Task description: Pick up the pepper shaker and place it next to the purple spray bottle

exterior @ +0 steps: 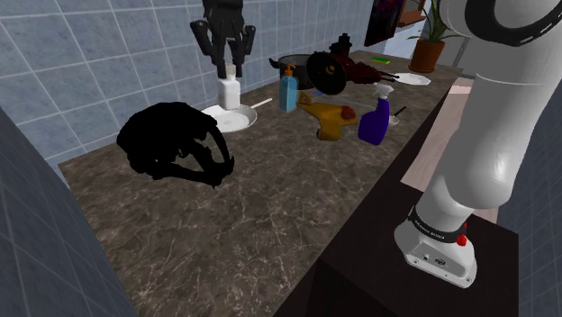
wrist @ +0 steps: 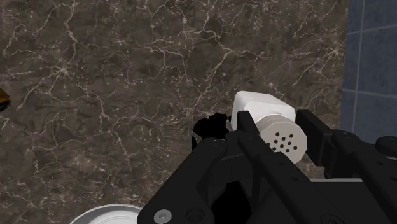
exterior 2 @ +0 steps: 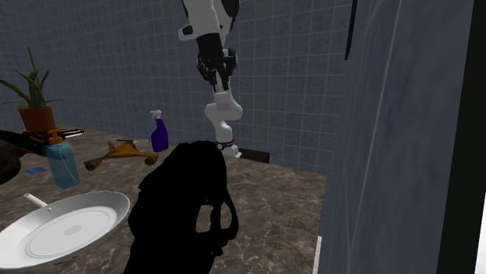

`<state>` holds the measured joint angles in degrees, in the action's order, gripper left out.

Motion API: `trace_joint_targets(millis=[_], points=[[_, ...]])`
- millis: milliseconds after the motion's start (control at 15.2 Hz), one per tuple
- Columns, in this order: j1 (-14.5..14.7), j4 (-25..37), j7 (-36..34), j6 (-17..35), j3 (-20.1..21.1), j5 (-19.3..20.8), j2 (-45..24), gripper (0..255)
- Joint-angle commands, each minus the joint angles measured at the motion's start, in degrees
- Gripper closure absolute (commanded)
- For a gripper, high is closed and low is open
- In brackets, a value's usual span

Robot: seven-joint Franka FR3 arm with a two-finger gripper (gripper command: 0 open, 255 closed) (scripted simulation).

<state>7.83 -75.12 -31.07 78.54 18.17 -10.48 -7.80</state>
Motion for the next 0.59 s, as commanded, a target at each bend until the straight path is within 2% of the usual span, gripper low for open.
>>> trace_joint_targets(millis=[0, 528], points=[[-2.05, -5.93, 3.14, 0.67, -1.19, -1.35, 4.83, 255], [-7.01, -21.04, 14.24, -0.04, -7.15, -3.15, 18.67, 255]])
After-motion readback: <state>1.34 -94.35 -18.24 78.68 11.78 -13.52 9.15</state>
